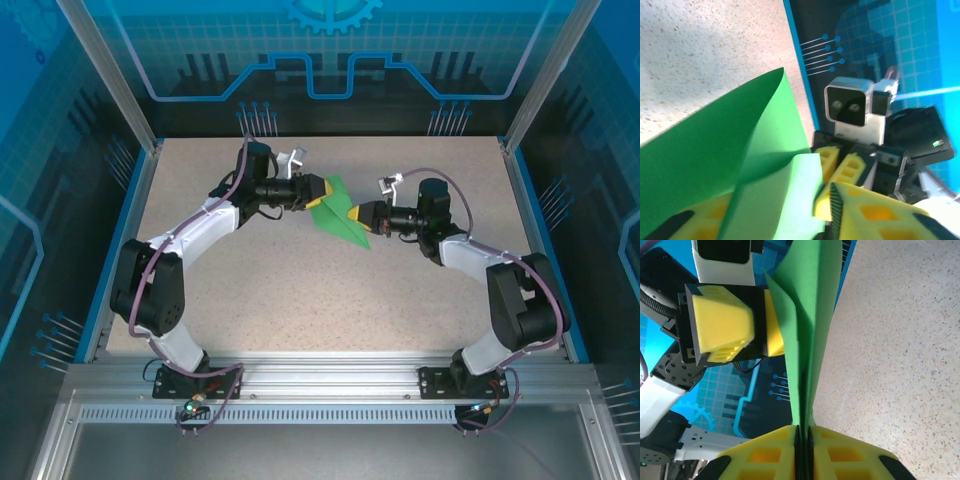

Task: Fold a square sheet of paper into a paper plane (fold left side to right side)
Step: Turn over the paper at the center of the table.

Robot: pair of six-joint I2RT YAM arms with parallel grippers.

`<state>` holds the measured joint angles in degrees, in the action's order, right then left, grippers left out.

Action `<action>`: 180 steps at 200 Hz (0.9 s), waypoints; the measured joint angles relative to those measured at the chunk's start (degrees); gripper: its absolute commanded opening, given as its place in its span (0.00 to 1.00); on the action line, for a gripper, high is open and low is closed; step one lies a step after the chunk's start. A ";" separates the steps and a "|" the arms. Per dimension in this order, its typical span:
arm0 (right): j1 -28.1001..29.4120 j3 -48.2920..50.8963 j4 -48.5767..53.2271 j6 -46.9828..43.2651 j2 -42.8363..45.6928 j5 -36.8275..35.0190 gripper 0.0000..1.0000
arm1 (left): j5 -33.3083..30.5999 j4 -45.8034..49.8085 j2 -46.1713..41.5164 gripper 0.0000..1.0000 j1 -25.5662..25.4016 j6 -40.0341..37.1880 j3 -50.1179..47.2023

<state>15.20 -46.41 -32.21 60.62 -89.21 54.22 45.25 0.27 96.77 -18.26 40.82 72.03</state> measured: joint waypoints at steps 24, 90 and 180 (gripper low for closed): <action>0.02 -1.25 6.84 -4.70 2.25 -1.31 0.12 | -3.28 6.16 -1.22 0.67 0.02 -4.61 0.02; 3.43 -13.64 42.23 -28.55 8.50 -18.69 0.10 | -21.31 17.92 -17.03 0.85 0.87 -13.14 -0.57; 29.88 -38.03 79.84 -49.40 -8.52 -86.33 0.09 | -44.74 22.62 -33.66 0.99 1.20 -14.45 -6.51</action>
<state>45.08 -84.44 47.64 11.22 -97.73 -32.12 0.51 22.90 63.11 -17.06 26.37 65.52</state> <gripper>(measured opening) 0.098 0.985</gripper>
